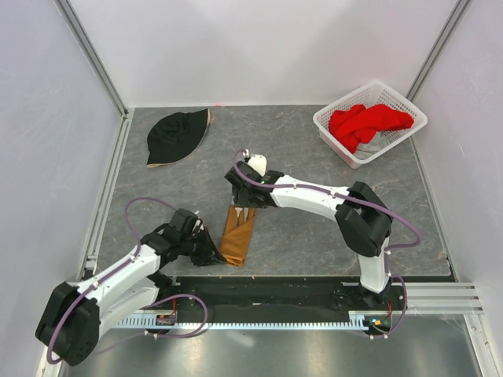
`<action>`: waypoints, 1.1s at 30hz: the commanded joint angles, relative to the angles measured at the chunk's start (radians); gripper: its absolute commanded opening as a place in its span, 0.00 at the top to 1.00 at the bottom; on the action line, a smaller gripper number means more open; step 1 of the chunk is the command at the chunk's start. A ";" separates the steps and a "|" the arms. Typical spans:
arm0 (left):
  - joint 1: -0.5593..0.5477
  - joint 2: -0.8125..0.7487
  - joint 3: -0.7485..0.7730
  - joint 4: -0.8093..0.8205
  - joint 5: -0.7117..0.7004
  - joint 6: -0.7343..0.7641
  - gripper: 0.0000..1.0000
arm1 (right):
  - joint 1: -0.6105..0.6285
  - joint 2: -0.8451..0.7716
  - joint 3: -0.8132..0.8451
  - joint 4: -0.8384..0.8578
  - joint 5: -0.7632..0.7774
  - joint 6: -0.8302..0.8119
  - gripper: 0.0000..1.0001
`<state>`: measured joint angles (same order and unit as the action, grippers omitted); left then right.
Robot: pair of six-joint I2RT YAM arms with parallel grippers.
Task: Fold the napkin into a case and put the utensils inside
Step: Insert the fork into the folded napkin.
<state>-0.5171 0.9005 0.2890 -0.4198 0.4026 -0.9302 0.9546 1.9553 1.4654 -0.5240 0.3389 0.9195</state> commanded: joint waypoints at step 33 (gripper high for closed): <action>0.003 0.069 0.041 0.122 0.059 0.005 0.90 | -0.074 0.225 0.297 0.039 -0.046 -0.291 0.49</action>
<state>-0.5171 0.9661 0.3229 -0.3336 0.4480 -0.9302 0.8772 2.1746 1.7363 -0.5076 0.3088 0.6384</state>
